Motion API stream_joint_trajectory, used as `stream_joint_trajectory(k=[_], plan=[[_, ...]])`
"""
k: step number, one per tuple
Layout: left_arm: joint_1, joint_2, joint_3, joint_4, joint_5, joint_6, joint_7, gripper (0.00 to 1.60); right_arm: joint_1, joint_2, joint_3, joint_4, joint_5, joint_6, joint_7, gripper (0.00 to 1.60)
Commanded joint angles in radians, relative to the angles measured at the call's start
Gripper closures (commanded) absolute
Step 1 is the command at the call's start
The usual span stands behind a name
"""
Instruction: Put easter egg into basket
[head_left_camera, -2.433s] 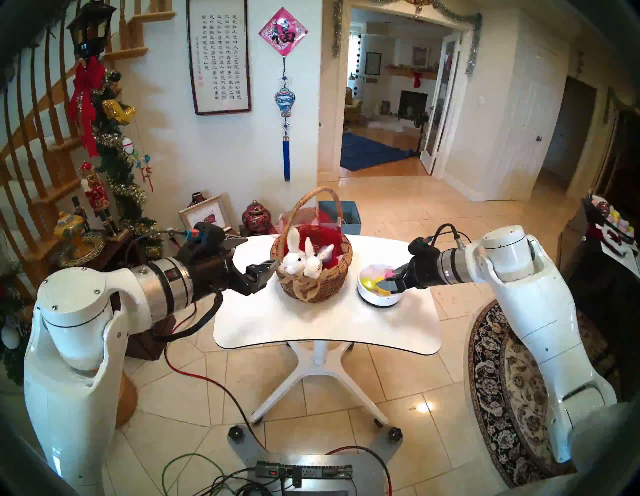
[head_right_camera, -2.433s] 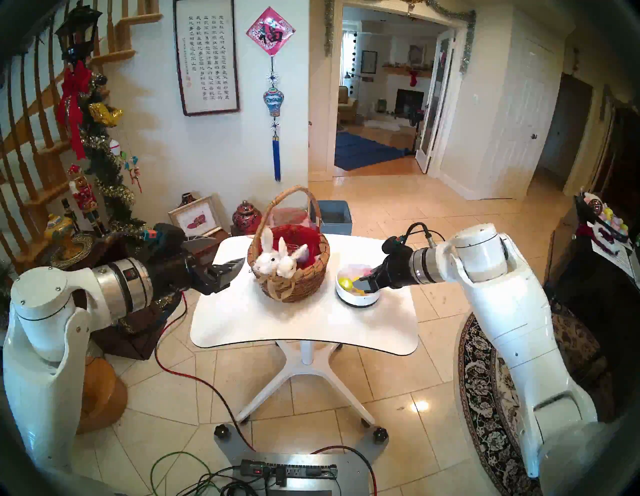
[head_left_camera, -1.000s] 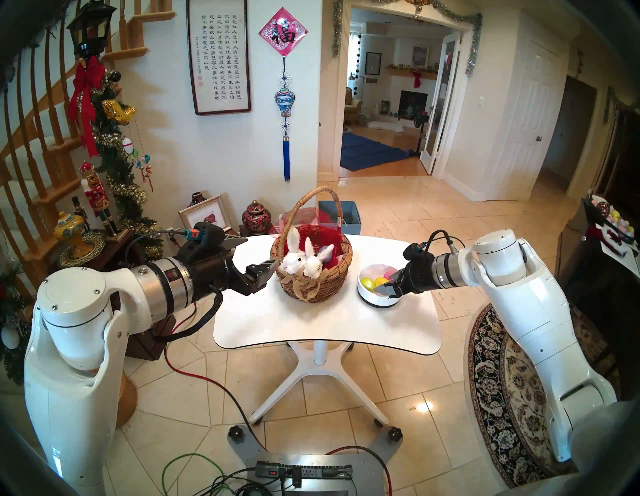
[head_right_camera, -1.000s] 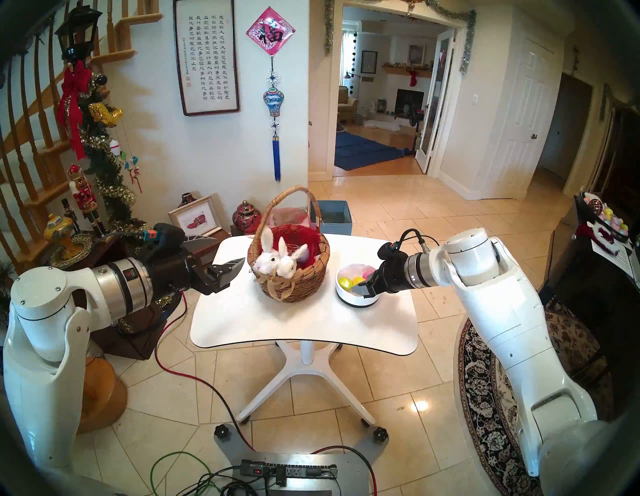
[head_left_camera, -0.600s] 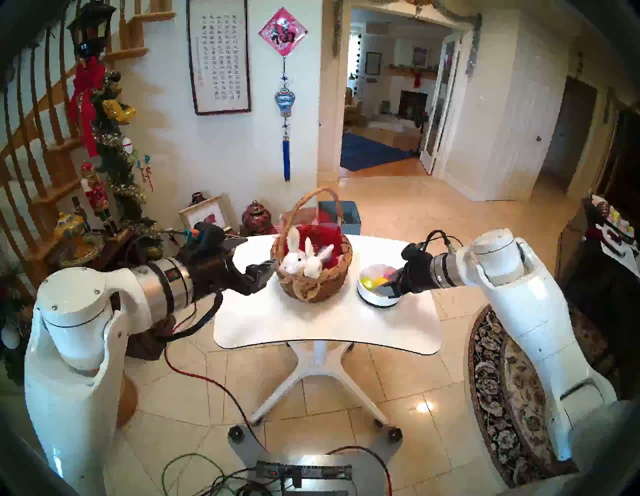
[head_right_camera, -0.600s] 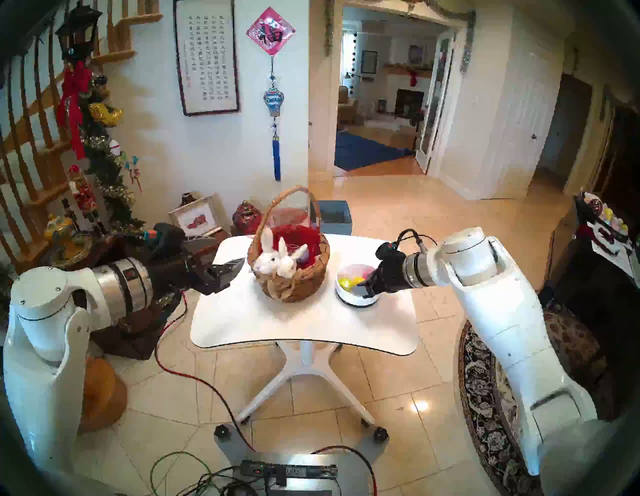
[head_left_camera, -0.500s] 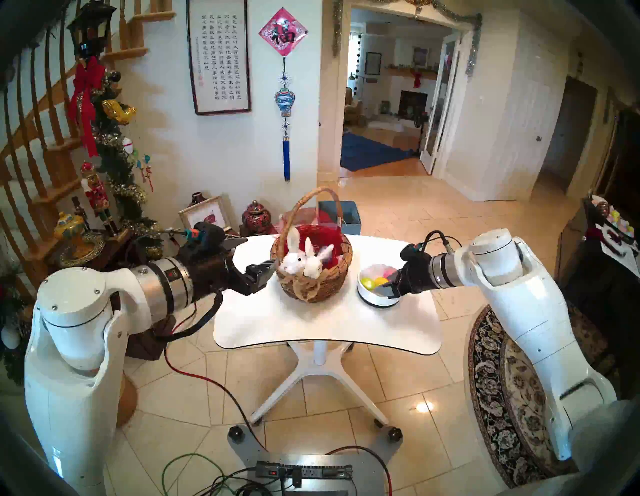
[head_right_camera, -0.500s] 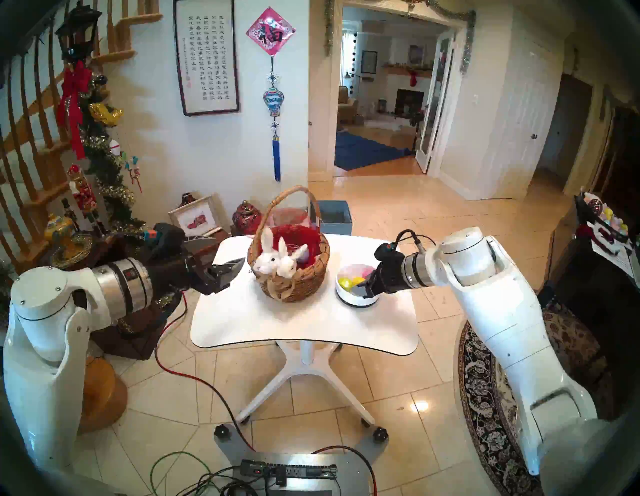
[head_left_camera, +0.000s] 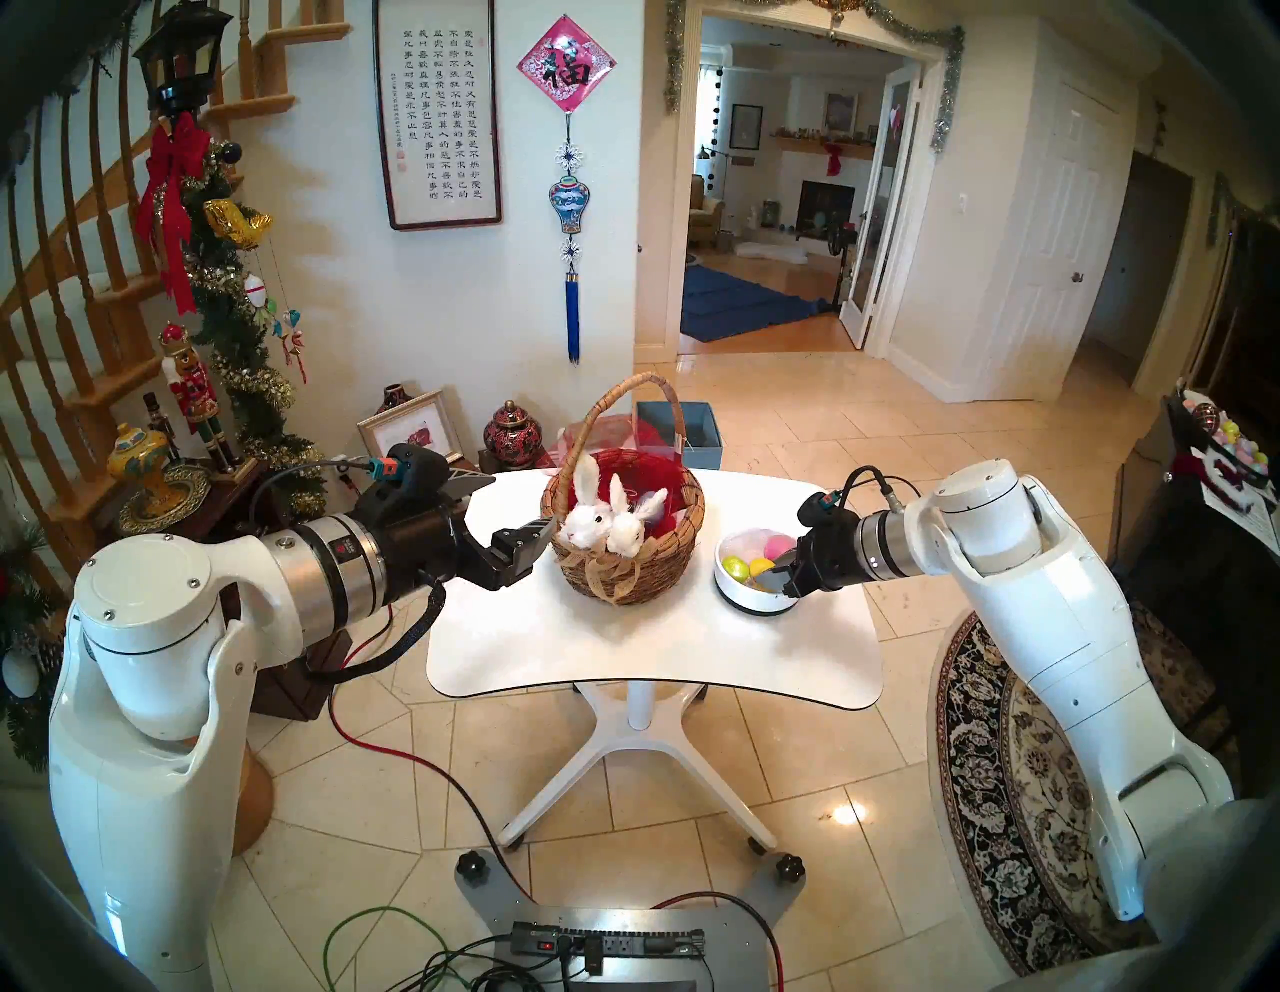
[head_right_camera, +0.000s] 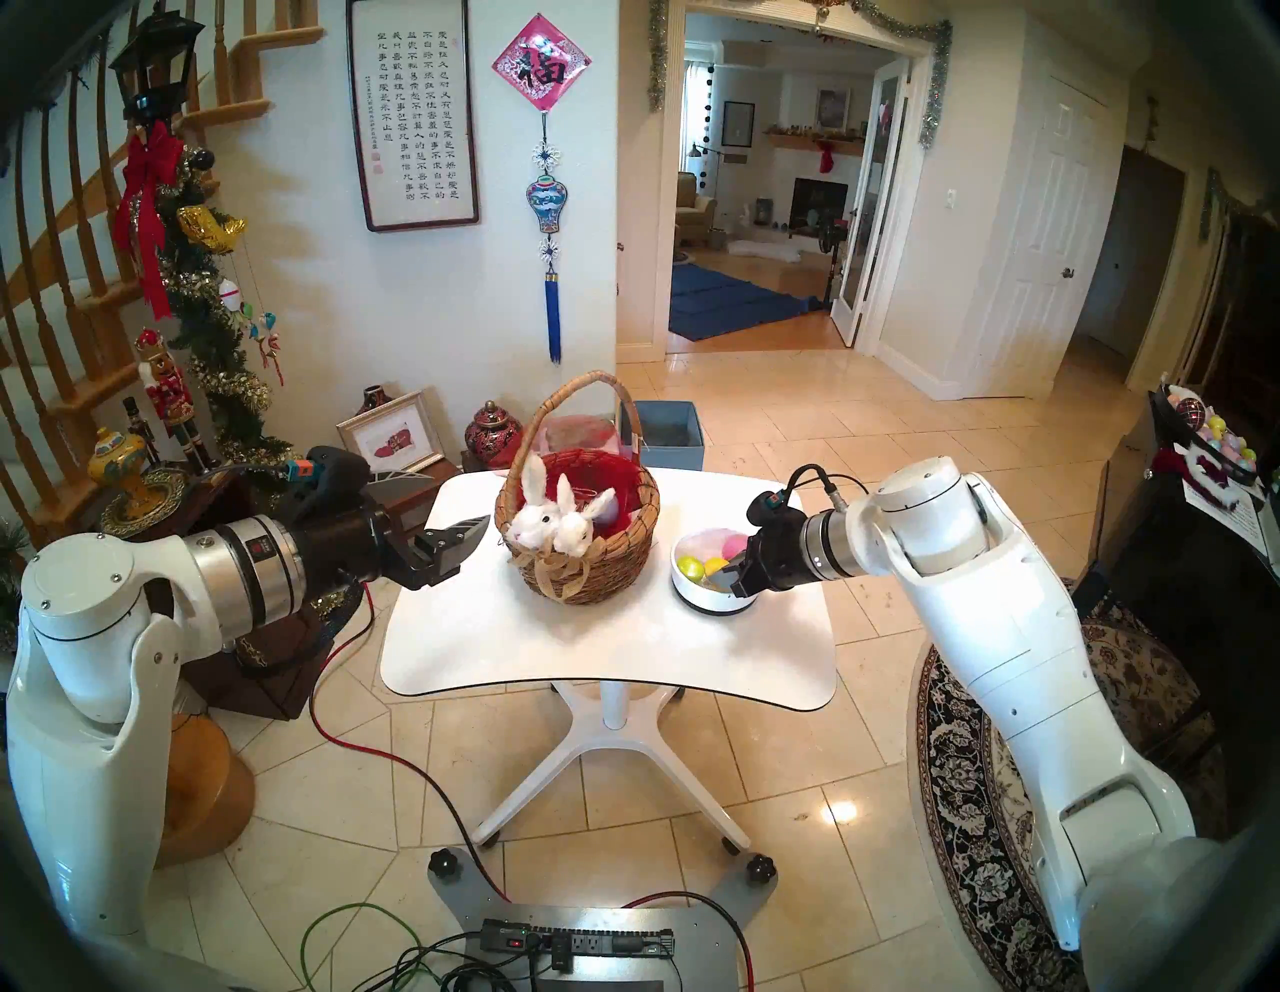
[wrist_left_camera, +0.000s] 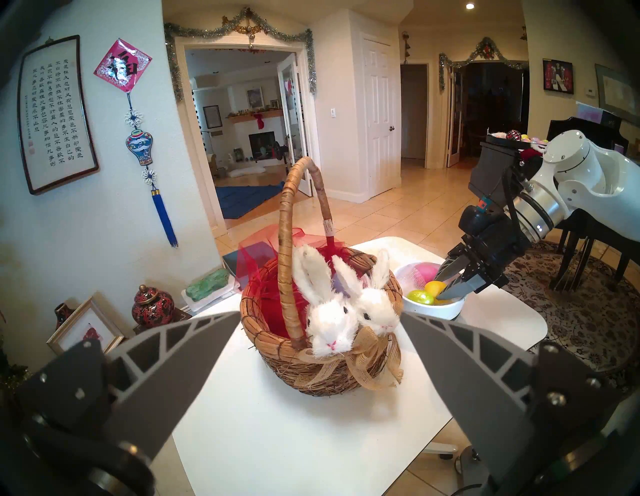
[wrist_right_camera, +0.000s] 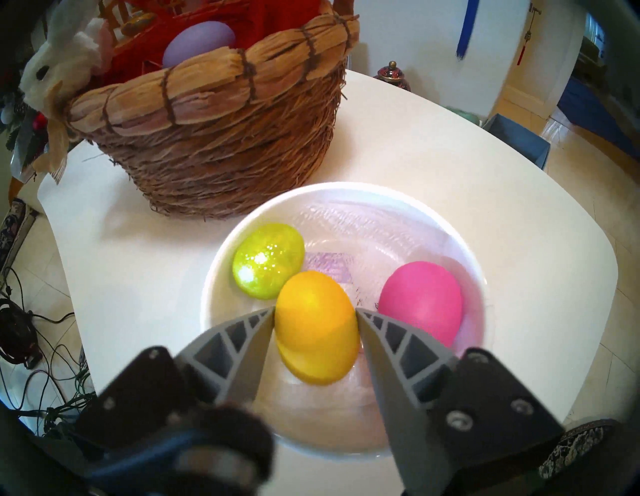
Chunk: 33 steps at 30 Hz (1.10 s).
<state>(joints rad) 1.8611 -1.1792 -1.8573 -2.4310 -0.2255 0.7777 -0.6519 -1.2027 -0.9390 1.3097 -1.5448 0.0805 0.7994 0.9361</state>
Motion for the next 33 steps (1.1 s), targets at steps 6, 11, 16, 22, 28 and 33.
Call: stream_joint_trajectory(k=[6,11,16,22,28,33], plan=[[-0.008,0.0,-0.001,-0.004,0.001,0.001,-0.001,0.0,0.013,0.001,0.026,-0.021,0.008,-0.015,-0.002,1.22],[-0.008,0.0,-0.001,-0.004,0.002,0.001,-0.002,0.0,0.017,0.008,0.042,-0.044,0.015,-0.018,-0.003,1.19],[-0.008,-0.001,-0.001,-0.004,0.004,0.001,-0.003,0.0,0.025,0.014,0.051,-0.063,0.02,-0.016,-0.001,1.17],[-0.008,-0.002,-0.001,-0.004,0.005,0.001,-0.004,0.0,0.054,0.02,0.051,-0.076,0.023,-0.02,0.005,1.16],[-0.008,-0.004,-0.001,-0.004,0.007,0.001,-0.006,0.0,0.098,0.018,0.047,-0.088,0.023,-0.017,0.016,1.15],[-0.009,-0.005,-0.002,-0.004,0.008,0.001,-0.007,0.0,0.142,0.011,0.026,-0.086,0.015,-0.017,0.027,1.14]])
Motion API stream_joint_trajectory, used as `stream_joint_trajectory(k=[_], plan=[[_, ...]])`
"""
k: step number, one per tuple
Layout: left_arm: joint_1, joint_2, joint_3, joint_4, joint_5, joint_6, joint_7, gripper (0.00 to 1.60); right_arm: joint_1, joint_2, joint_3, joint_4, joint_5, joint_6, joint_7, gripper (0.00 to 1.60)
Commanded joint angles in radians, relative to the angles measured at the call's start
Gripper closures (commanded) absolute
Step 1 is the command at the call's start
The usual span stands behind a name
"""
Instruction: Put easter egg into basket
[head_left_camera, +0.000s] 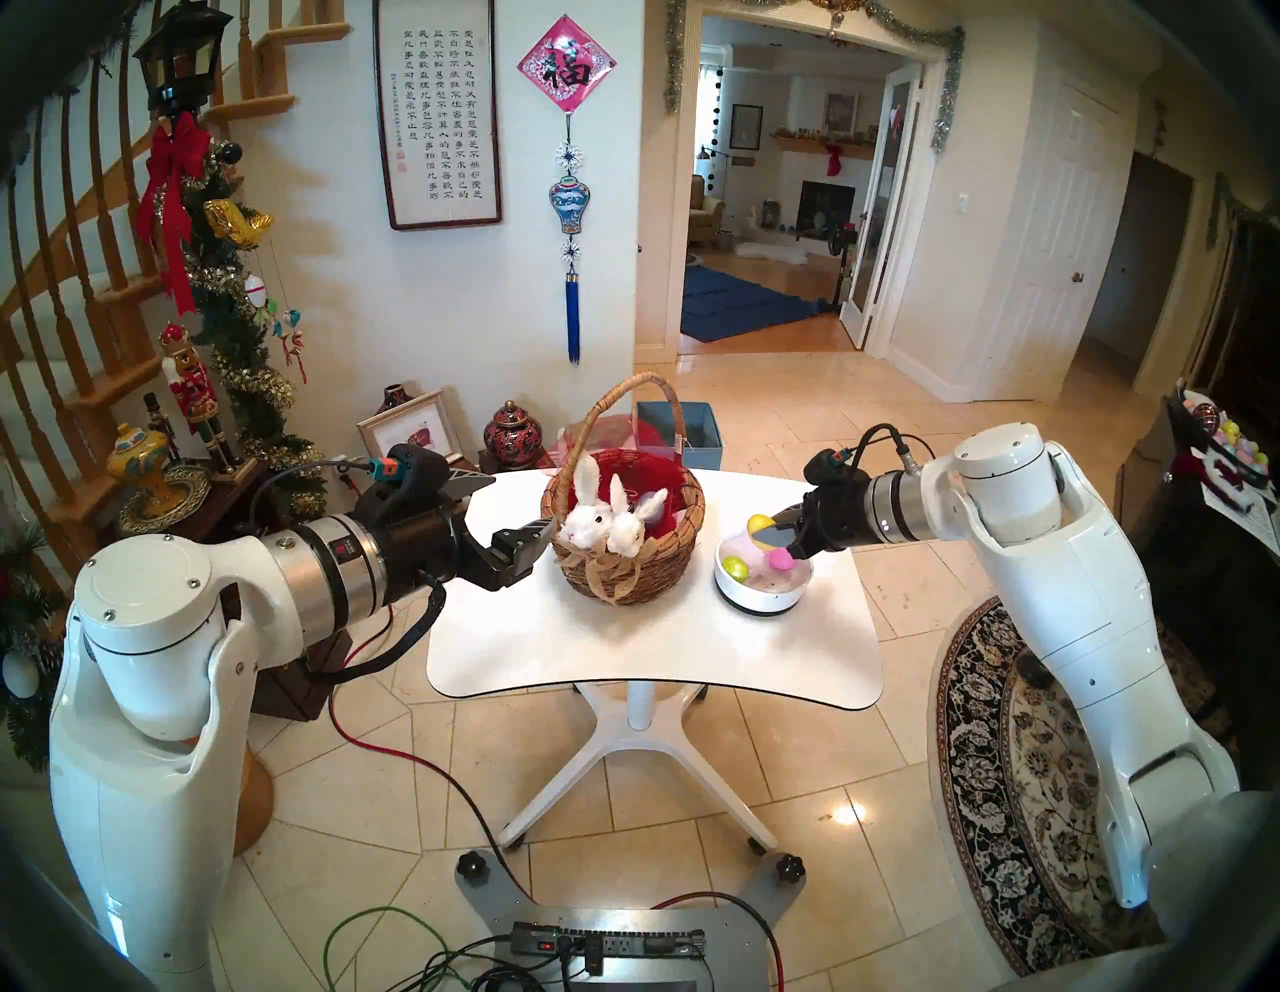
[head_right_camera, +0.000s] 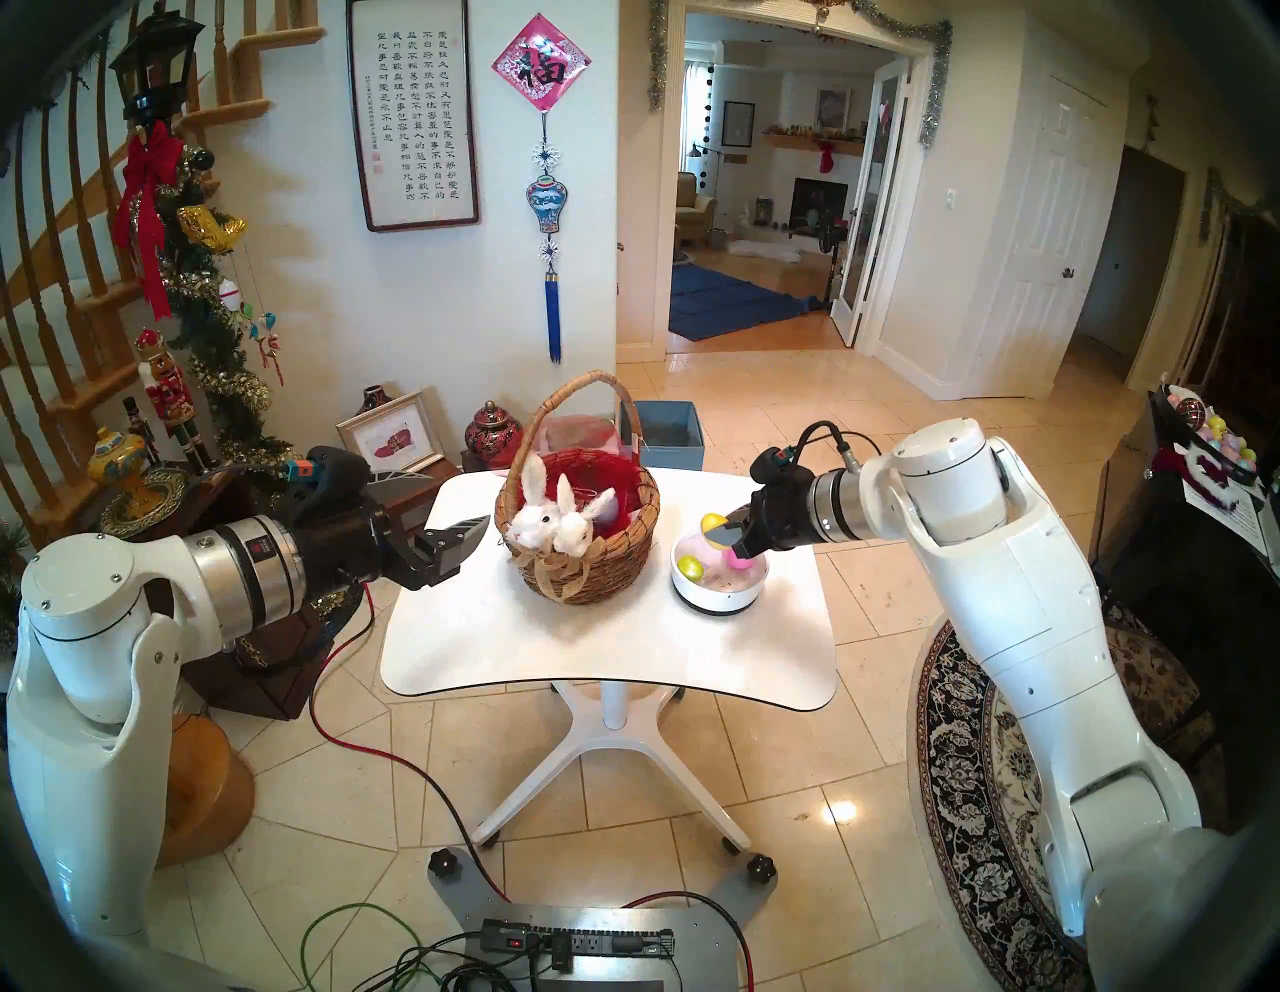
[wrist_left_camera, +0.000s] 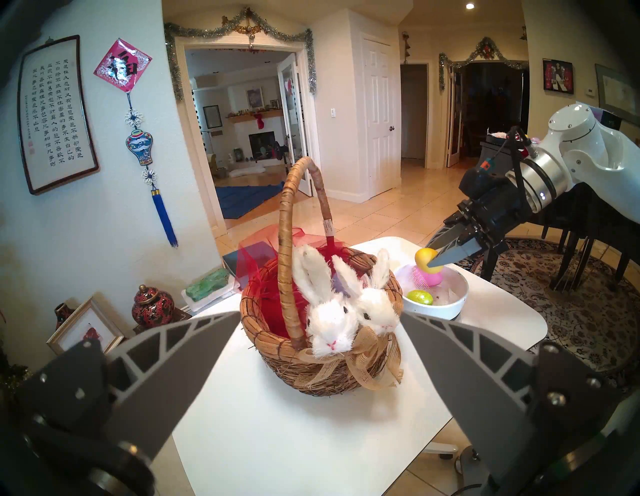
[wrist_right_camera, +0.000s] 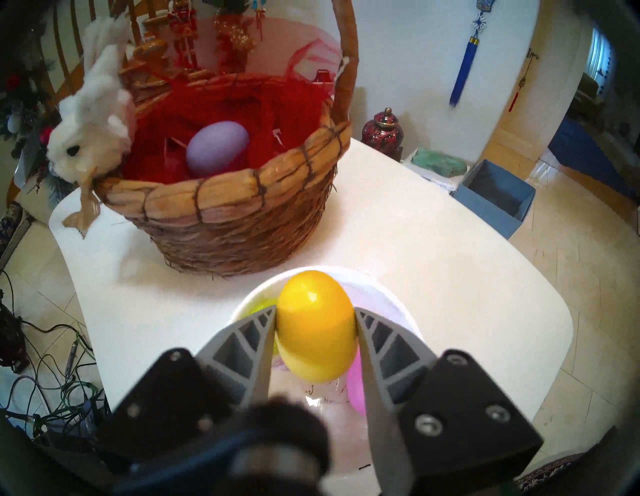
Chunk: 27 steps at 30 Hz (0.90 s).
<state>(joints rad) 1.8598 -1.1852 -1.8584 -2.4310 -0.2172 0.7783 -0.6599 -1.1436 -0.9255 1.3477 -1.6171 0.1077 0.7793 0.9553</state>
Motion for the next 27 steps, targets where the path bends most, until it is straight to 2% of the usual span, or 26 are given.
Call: stream_joint_trajectory(k=[1,16,27], plan=[[-0.007,0.001,-0.001,-0.004,0.0,0.0,0.001,0.0,0.092,-0.005,-0.017,-0.013,-0.014,0.002,0.01,1.14],[-0.008,-0.002,-0.001,-0.004,0.004,0.001,-0.003,0.0,0.23,-0.058,-0.128,0.021,-0.061,-0.003,0.049,1.12],[-0.009,-0.004,-0.001,-0.004,0.007,0.001,-0.006,0.0,0.318,-0.097,-0.181,0.061,-0.095,-0.012,0.077,1.12]])
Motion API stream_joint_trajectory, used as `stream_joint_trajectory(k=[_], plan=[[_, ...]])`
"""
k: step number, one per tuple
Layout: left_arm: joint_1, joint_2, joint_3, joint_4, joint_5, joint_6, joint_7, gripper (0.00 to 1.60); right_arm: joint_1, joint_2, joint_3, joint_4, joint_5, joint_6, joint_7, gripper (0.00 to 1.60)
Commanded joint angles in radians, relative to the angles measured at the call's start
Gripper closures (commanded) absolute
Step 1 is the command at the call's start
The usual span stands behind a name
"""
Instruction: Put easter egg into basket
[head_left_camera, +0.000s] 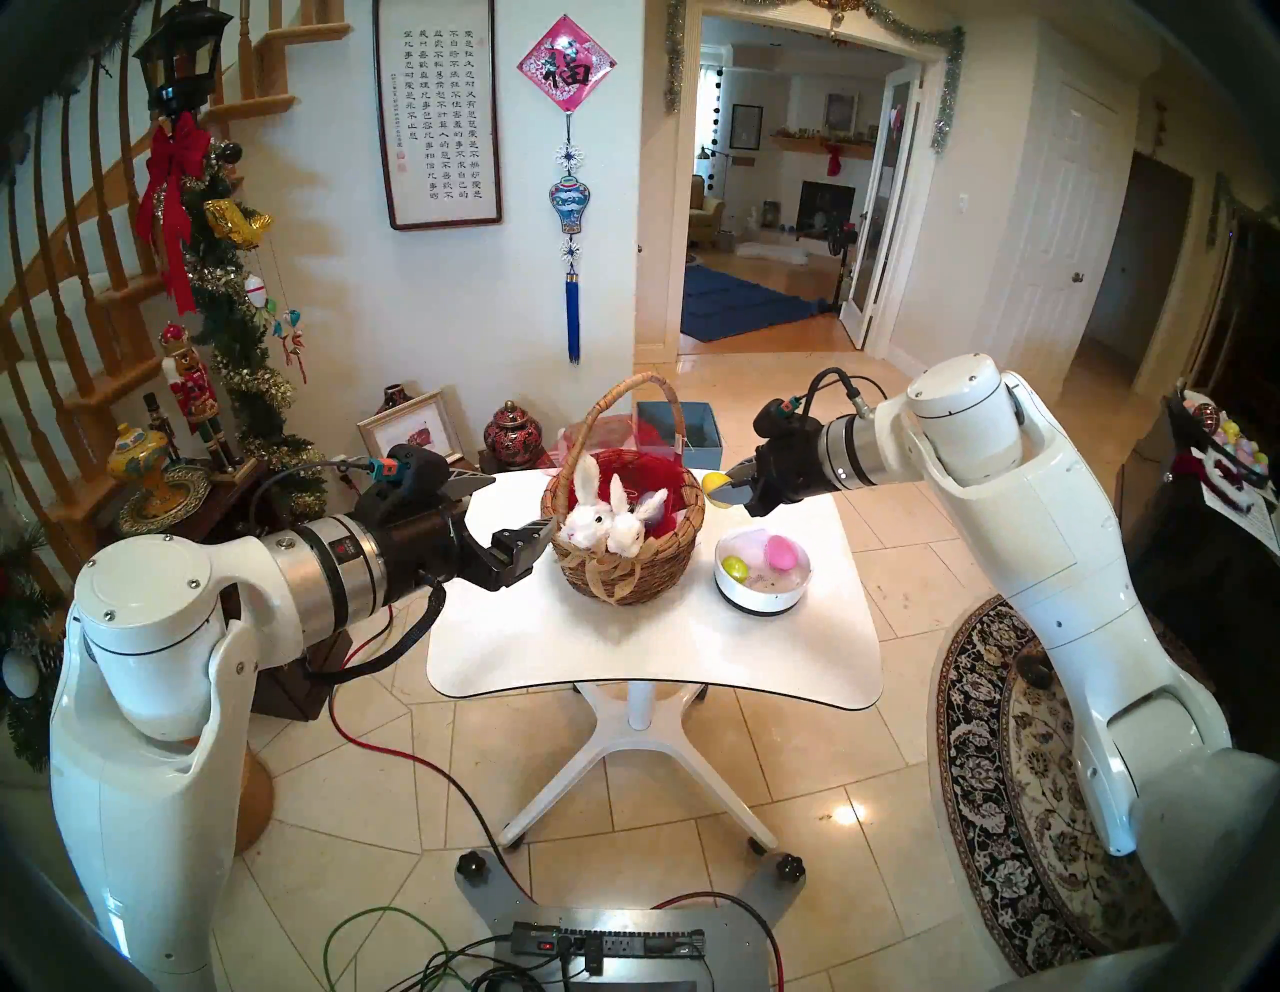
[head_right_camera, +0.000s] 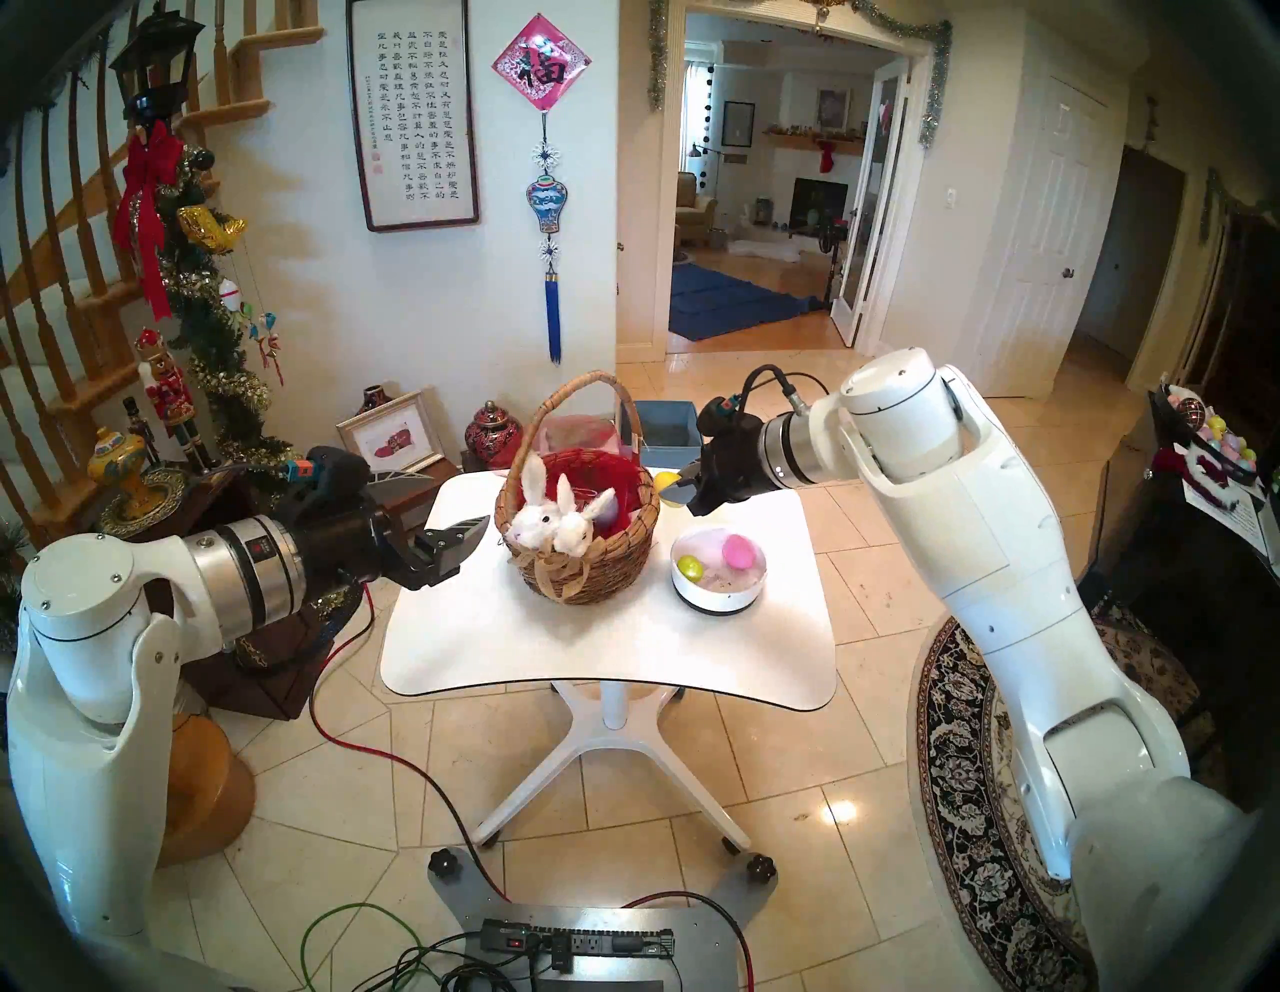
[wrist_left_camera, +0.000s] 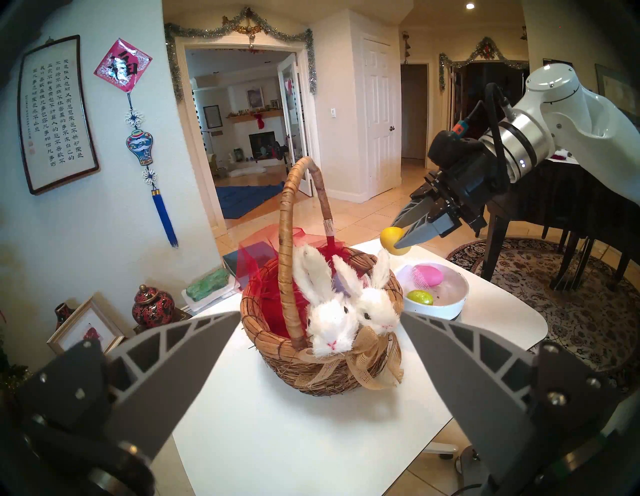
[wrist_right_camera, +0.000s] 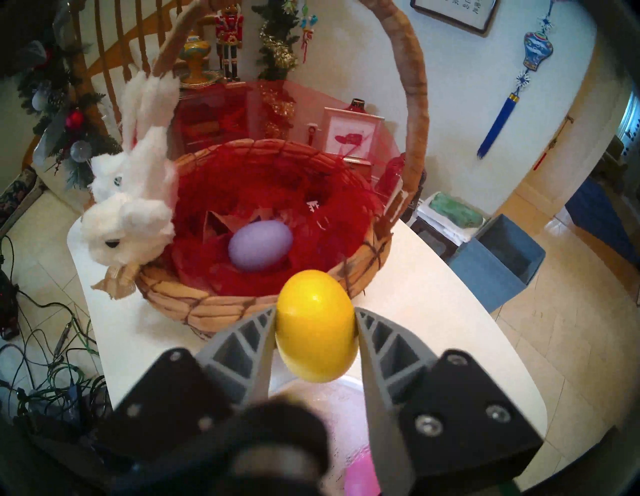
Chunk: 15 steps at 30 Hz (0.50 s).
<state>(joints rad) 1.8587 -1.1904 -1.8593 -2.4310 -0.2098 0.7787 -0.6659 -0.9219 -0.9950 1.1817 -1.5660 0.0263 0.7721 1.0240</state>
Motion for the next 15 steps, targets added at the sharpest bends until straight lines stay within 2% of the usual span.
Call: stream_joint_trajectory(k=[1,15], plan=[[-0.008,0.001,0.0,-0.004,0.0,0.001,0.0,0.0,0.103,-0.033,-0.019,0.015,-0.014,-0.007,0.01,1.12],[-0.009,-0.001,-0.001,-0.004,0.003,0.001,-0.003,0.0,0.181,-0.122,-0.062,0.131,-0.02,-0.063,0.027,1.13]])
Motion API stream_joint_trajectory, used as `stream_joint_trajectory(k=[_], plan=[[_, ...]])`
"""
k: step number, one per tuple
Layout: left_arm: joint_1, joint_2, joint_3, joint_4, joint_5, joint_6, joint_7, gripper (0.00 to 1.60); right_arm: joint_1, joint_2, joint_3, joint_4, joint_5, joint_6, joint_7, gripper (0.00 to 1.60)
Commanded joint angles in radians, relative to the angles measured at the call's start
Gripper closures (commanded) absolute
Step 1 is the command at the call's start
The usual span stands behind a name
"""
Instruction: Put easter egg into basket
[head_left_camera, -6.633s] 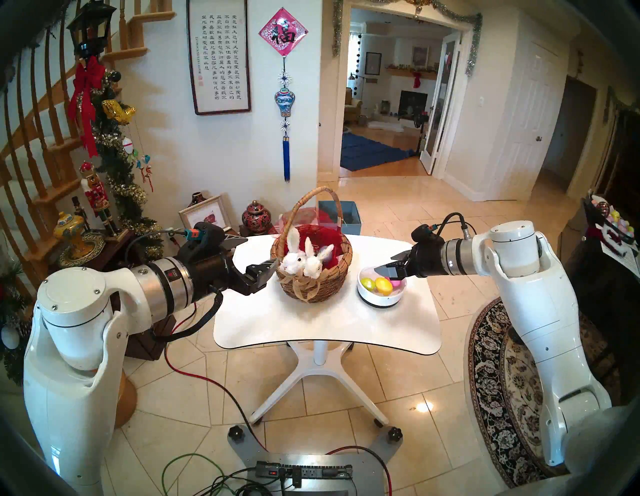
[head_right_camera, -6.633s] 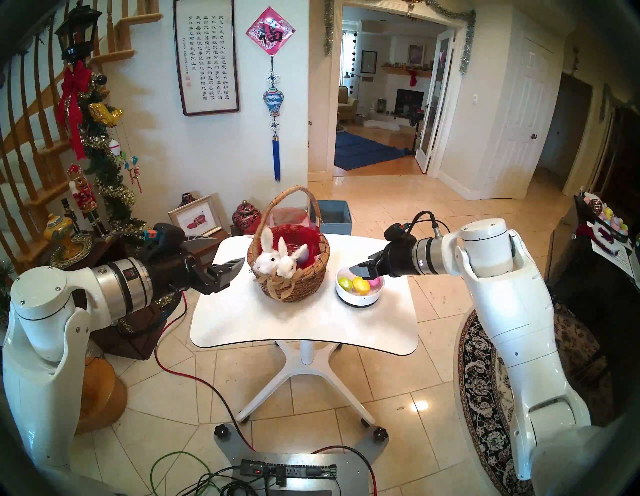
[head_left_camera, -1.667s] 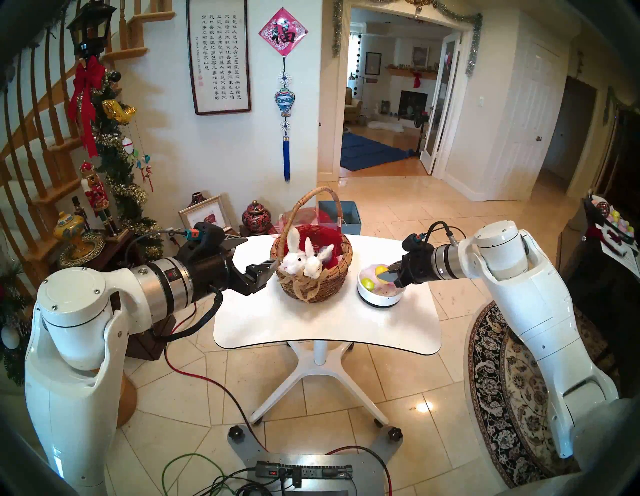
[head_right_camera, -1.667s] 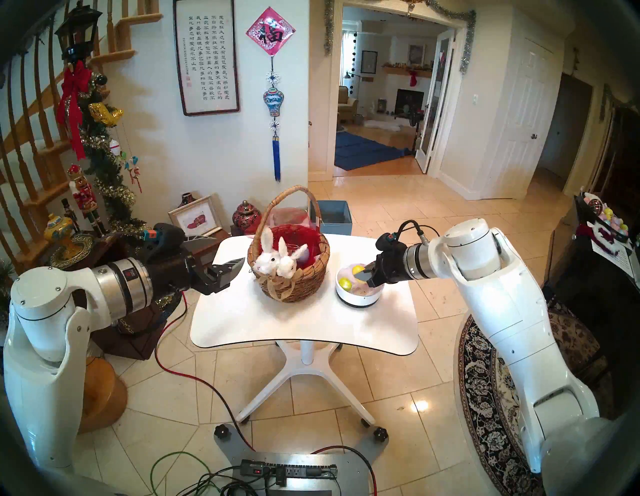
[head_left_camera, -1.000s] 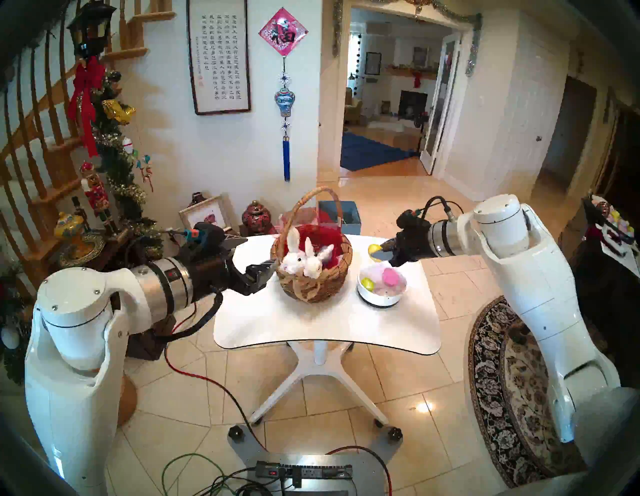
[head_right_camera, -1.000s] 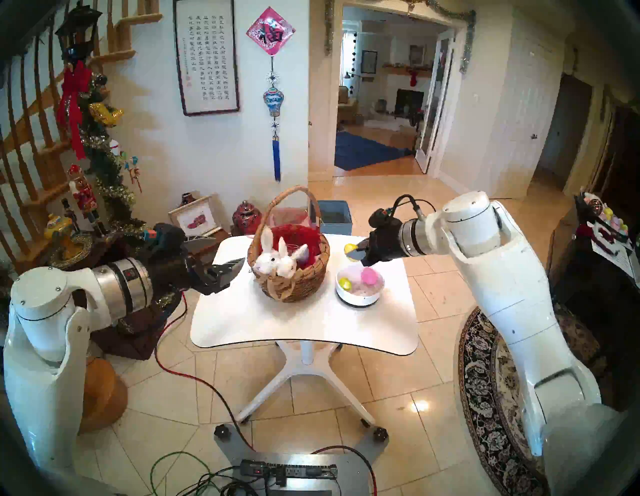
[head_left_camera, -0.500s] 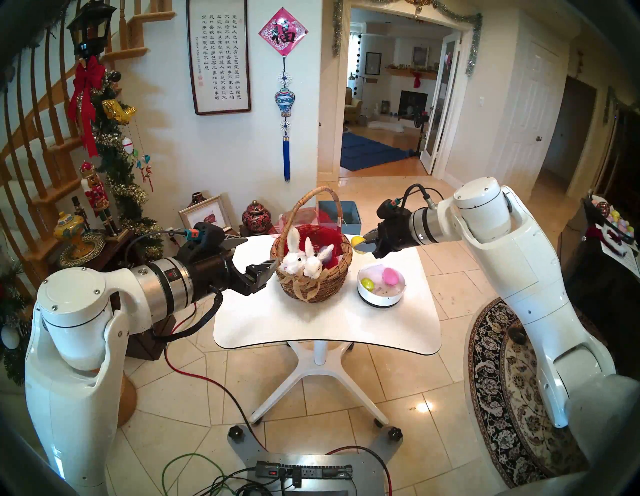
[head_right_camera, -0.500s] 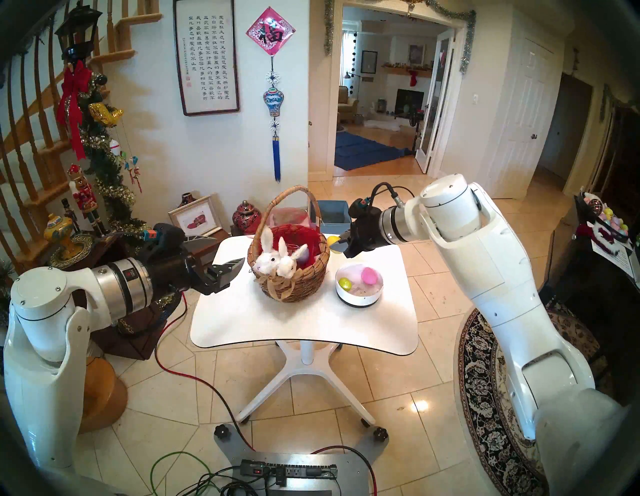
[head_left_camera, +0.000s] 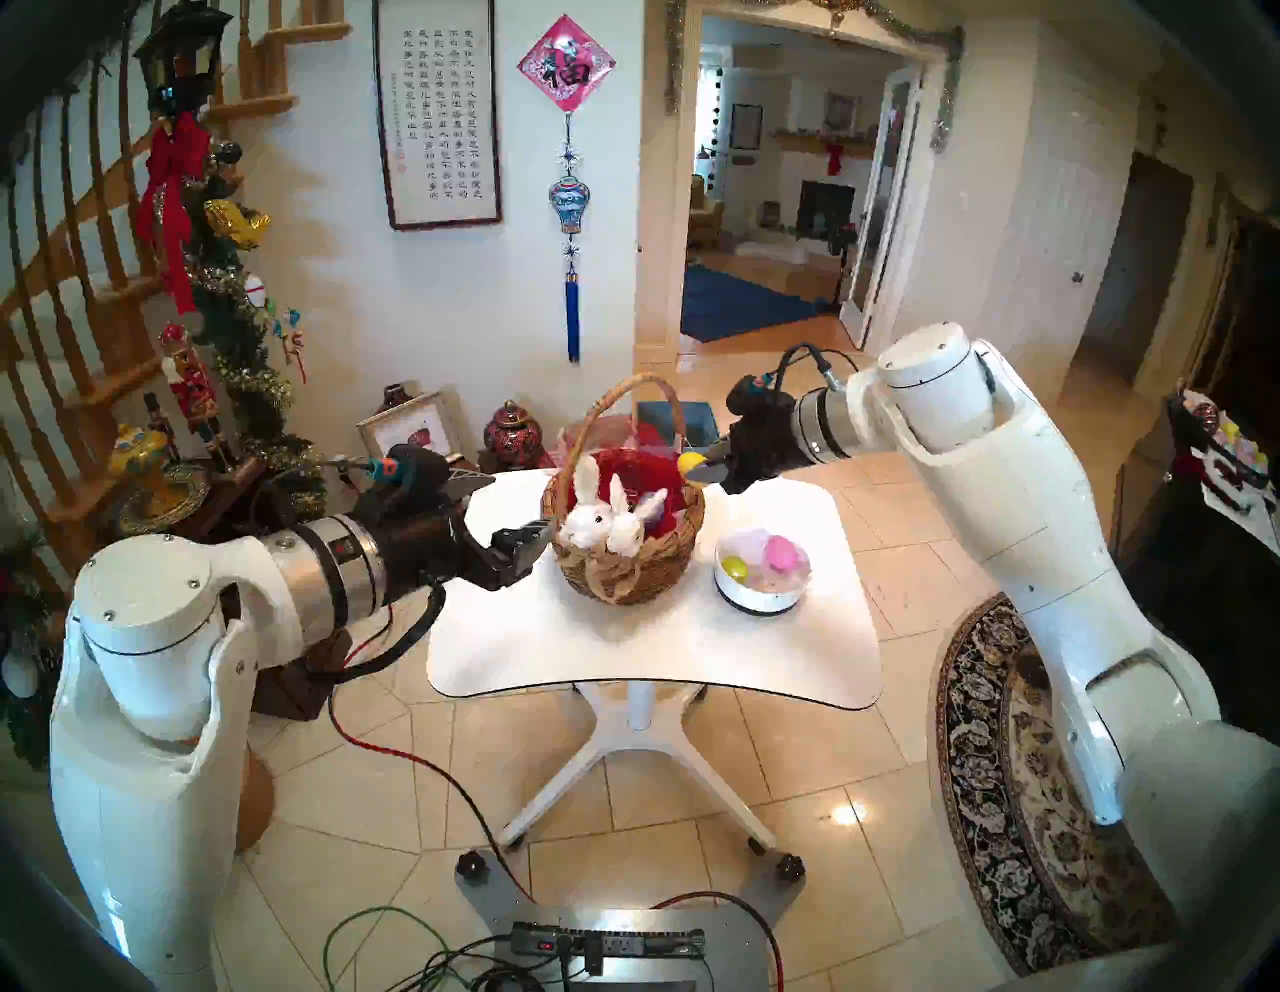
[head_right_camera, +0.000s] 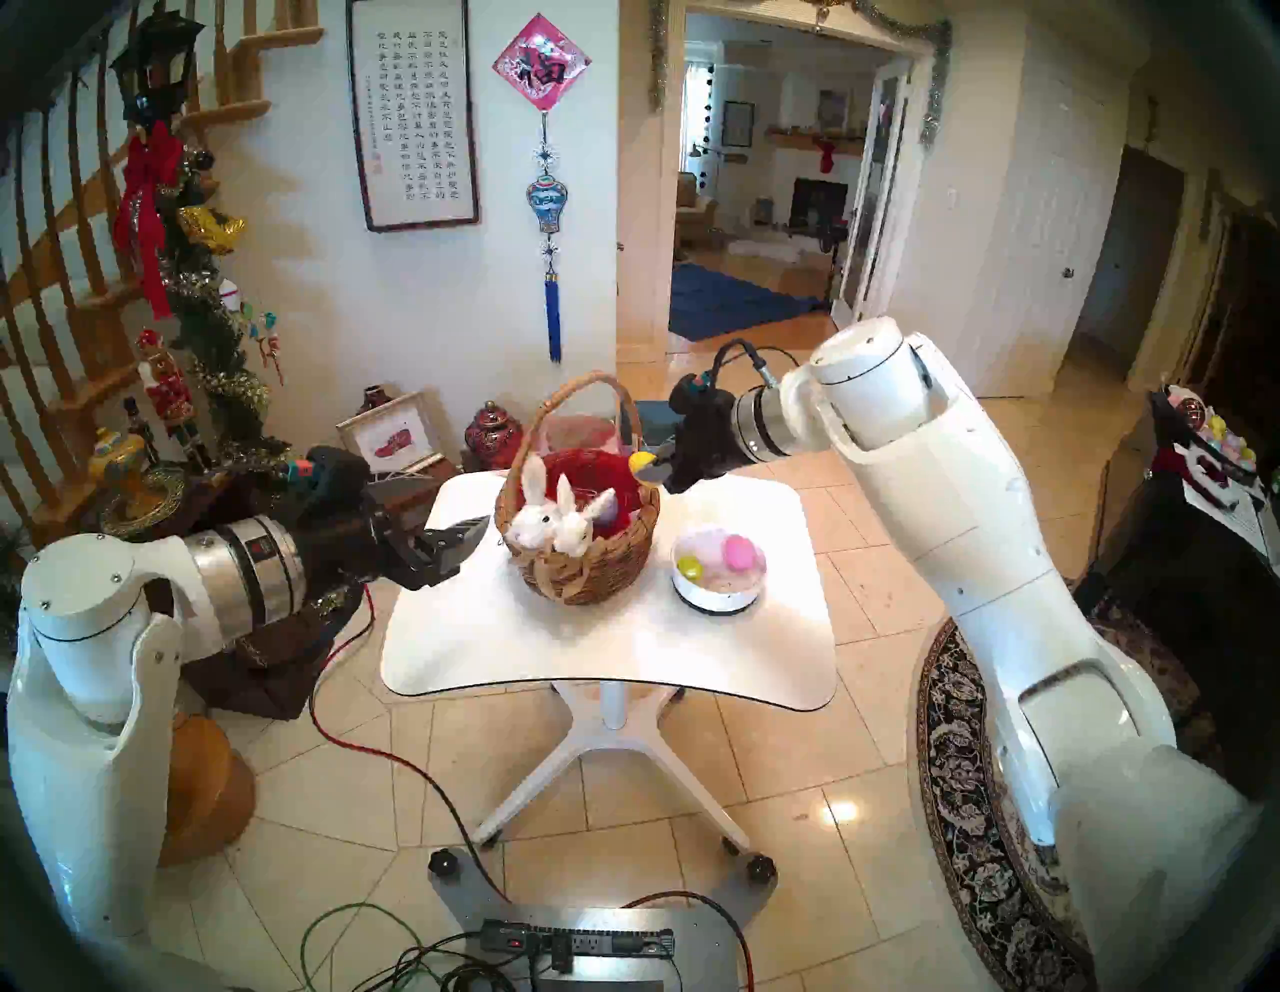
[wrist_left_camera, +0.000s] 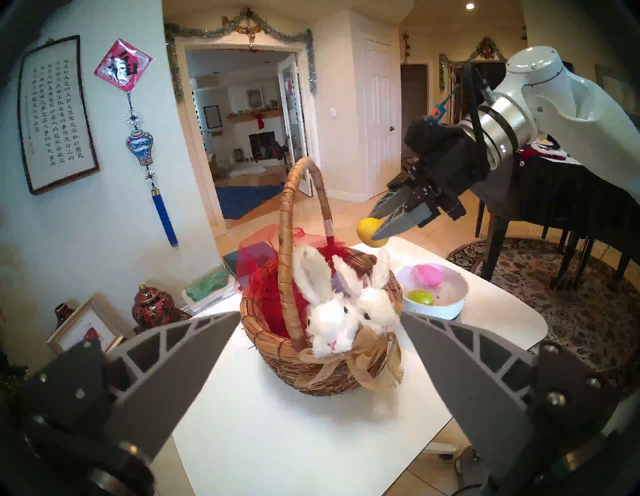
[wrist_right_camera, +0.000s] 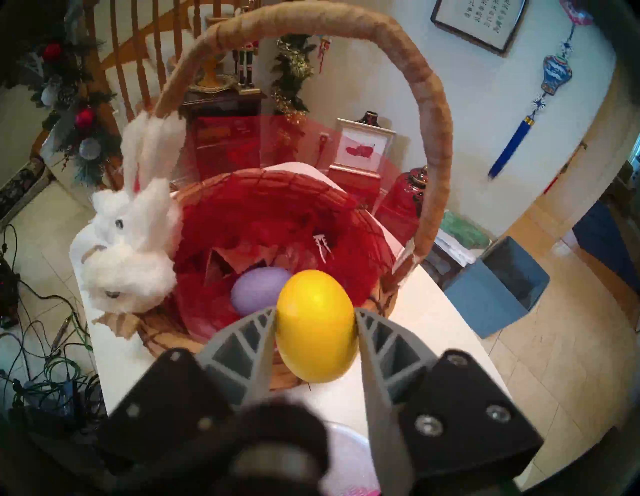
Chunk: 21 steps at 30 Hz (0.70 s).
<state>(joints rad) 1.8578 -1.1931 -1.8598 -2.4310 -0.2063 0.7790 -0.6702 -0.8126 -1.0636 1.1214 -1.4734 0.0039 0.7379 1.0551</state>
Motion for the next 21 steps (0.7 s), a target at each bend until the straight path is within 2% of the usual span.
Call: stream_joint_trajectory(k=[1,21], plan=[[-0.008,0.001,0.0,-0.004,0.0,0.001,0.001,0.0,0.077,-0.061,-0.005,0.047,0.002,-0.035,-0.004,1.14],[-0.009,-0.003,-0.001,-0.004,0.006,0.002,-0.005,0.0,0.147,-0.179,-0.043,0.188,0.019,-0.147,0.013,0.98]])
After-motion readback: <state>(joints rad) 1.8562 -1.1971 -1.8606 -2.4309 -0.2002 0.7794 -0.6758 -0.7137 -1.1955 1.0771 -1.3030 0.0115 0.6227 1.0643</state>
